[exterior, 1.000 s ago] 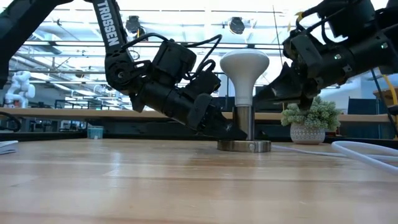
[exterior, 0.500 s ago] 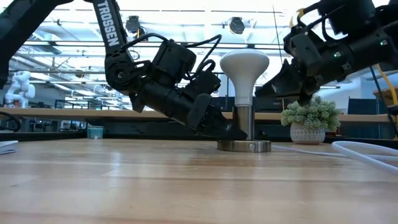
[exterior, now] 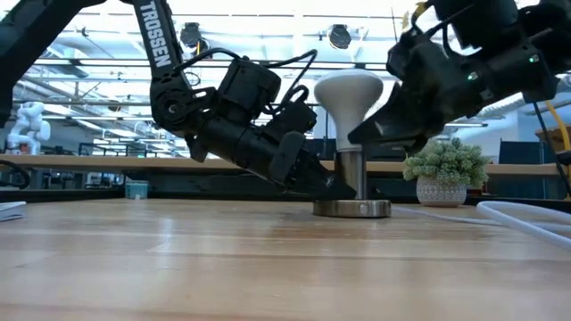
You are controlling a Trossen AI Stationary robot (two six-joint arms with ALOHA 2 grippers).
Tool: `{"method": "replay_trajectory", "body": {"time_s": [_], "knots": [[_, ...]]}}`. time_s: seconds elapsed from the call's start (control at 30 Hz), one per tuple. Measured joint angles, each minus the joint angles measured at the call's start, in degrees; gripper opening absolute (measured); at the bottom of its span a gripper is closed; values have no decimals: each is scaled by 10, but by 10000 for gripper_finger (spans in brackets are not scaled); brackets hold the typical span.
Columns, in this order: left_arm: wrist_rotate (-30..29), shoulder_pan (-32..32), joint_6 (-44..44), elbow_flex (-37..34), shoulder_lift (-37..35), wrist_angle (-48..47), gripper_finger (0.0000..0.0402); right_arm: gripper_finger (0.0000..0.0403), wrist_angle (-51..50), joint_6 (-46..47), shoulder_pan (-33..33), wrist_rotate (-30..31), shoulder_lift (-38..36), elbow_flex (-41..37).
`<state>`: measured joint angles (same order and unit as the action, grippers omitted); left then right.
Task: Screw lightbulb
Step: Remove the lightbulb from the lamp
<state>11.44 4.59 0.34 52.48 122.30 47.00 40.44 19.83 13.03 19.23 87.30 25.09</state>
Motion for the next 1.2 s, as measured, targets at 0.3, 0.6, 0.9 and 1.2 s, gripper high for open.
{"method": "replay_trajectory", "body": {"time_s": [0.3,0.6,0.9,1.2], "knots": [[-8,1,-1,1,0,-9,177,0,-69,33,1,-78,-13,7],[-10,1,-4,-1,0,11,177,0,-183,92,3,-77,-67,7],[0,-11,8,-1,0,6,216,0,-198,77,8,-91,-91,7],[-4,-10,-4,1,-4,-14,326,0,-224,81,10,-91,-91,7]]}}
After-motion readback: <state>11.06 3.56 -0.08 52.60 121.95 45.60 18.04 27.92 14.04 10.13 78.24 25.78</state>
